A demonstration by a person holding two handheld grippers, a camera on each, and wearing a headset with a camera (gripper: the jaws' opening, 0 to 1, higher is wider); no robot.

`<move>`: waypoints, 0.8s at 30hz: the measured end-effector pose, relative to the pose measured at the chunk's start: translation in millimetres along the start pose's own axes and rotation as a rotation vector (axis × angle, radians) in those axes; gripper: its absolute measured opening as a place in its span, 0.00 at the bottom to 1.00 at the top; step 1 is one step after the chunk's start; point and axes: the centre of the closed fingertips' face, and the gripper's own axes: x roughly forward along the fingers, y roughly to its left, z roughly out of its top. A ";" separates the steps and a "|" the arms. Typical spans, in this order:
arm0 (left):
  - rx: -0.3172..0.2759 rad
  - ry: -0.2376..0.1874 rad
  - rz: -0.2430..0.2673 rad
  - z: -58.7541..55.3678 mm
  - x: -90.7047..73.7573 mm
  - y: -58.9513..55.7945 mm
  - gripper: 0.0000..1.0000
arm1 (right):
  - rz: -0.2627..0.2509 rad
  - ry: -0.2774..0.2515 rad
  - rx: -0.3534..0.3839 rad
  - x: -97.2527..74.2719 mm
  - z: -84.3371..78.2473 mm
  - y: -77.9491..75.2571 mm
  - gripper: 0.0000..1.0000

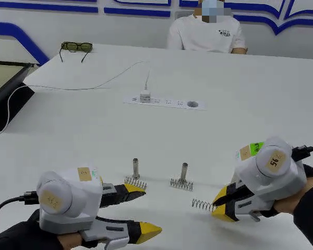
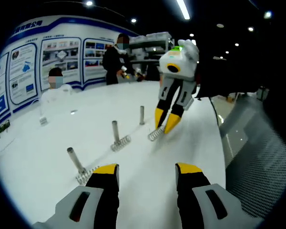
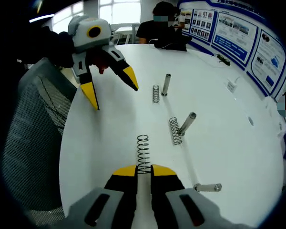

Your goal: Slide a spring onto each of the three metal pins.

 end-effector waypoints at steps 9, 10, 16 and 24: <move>0.023 0.002 -0.030 3.0 6.9 -9.5 0.43 | 0.043 -0.023 -0.081 5.7 26.5 18.3 0.12; 0.024 0.002 -0.033 3.2 7.4 -10.1 0.43 | 0.046 -0.026 -0.089 6.3 28.5 19.8 0.12; 0.049 0.013 -0.058 2.7 11.1 -17.0 0.37 | 0.071 -0.032 -0.133 10.8 36.5 28.3 0.12; 0.078 0.014 -0.076 4.0 14.3 -21.9 0.31 | 0.098 -0.022 -0.199 13.1 41.7 38.4 0.12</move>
